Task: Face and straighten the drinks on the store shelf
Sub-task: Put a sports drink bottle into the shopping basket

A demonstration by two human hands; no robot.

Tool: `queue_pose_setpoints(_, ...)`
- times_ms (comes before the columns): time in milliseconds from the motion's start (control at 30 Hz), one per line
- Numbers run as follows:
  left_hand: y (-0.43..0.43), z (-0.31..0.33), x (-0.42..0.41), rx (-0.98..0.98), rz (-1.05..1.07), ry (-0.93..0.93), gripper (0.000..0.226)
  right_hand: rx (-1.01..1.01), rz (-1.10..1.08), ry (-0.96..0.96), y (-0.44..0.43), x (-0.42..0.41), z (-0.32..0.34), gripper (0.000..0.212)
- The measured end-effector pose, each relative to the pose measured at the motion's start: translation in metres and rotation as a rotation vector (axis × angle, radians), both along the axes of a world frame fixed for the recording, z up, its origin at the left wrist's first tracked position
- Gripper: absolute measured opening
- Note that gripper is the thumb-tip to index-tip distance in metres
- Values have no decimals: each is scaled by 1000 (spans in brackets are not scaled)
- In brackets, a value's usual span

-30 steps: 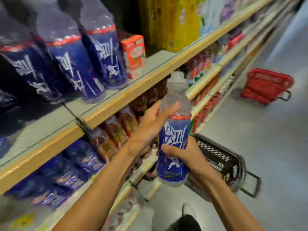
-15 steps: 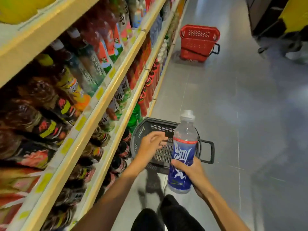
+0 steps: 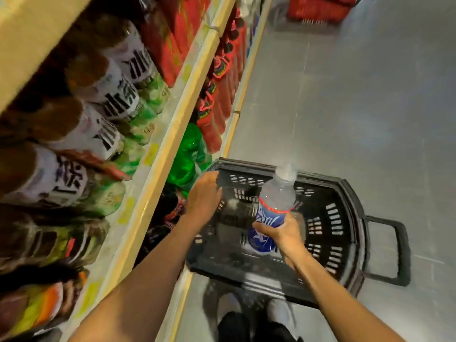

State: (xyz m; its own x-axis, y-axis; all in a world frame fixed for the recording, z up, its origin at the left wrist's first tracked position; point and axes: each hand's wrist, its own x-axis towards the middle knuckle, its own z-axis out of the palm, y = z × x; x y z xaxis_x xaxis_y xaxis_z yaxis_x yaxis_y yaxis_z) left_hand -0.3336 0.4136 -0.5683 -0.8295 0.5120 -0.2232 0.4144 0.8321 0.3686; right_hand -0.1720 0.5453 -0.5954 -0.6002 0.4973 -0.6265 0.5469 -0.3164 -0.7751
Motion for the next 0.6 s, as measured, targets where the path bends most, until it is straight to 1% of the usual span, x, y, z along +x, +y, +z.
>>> queue_pose_setpoints(67,3,-45,-19,-84,-58,84,56,32,15,-24,-4,-12,-54,49)
queue_pose_setpoints(133,5,-83,-36,-143,-72,146,58,55,37,-45,-10,-21,-101,49)
queue_pose_setpoints(233,12,-120,-53,-191,-110,261,54,80,77,-97,-22,-33,-155,58)
queue_pose_setpoints(333,14,-141,-67,-103,-116,343,50,93,126,-96,-36,-43,-192,60)
queue_pose_setpoints(433,9,-153,-72,-43,-34,326,55,112,126,-141,-48,-53,-215,61)
queue_pose_setpoints(500,3,-157,-67,-7,-2,328,53,123,128,-143,-55,-61,-228,60)
queue_pose_setpoints(600,-2,-156,-62,110,47,298,48,112,107,-158,-67,-75,-241,60)
